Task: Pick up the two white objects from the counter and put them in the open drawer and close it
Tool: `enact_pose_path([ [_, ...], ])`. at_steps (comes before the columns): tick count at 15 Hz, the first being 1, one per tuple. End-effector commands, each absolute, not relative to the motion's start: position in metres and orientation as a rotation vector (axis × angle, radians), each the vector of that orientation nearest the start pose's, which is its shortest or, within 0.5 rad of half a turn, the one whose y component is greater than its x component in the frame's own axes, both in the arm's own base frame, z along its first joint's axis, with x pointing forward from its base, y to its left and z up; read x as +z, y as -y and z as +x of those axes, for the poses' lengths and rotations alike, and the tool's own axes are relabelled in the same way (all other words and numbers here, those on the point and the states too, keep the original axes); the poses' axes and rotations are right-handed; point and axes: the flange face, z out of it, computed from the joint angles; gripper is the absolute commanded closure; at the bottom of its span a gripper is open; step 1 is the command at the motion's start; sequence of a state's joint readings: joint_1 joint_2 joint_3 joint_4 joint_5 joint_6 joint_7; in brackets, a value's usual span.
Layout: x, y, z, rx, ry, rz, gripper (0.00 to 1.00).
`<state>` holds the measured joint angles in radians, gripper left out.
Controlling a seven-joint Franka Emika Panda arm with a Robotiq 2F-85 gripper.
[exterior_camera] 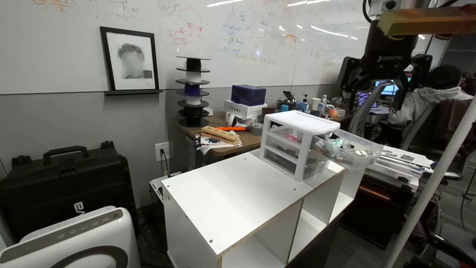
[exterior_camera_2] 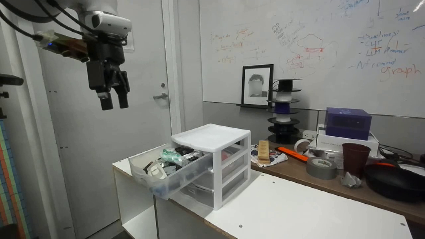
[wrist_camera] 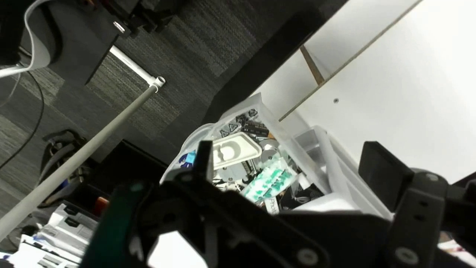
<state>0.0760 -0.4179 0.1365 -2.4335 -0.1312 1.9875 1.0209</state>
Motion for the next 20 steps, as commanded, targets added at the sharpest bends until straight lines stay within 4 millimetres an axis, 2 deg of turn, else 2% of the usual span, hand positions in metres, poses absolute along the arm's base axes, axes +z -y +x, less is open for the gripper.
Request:
enact_pose_path([
  [1,0.458,-0.075,0.38,-0.046,-0.924,-3.111,0.0],
  [8,0.45,-0.065,0.328,0.247,-0.363,-3.15,0.0],
  [10,0.444,-0.057,0.321,0.377,-0.216,-3.203,0.0],
  [12,0.431,-0.044,0.317,0.453,-0.201,-3.282,0.0],
  [16,0.397,-0.012,0.322,0.466,-0.258,-3.406,0.0],
  [20,0.363,0.004,0.342,0.335,-0.251,-3.45,0.0],
])
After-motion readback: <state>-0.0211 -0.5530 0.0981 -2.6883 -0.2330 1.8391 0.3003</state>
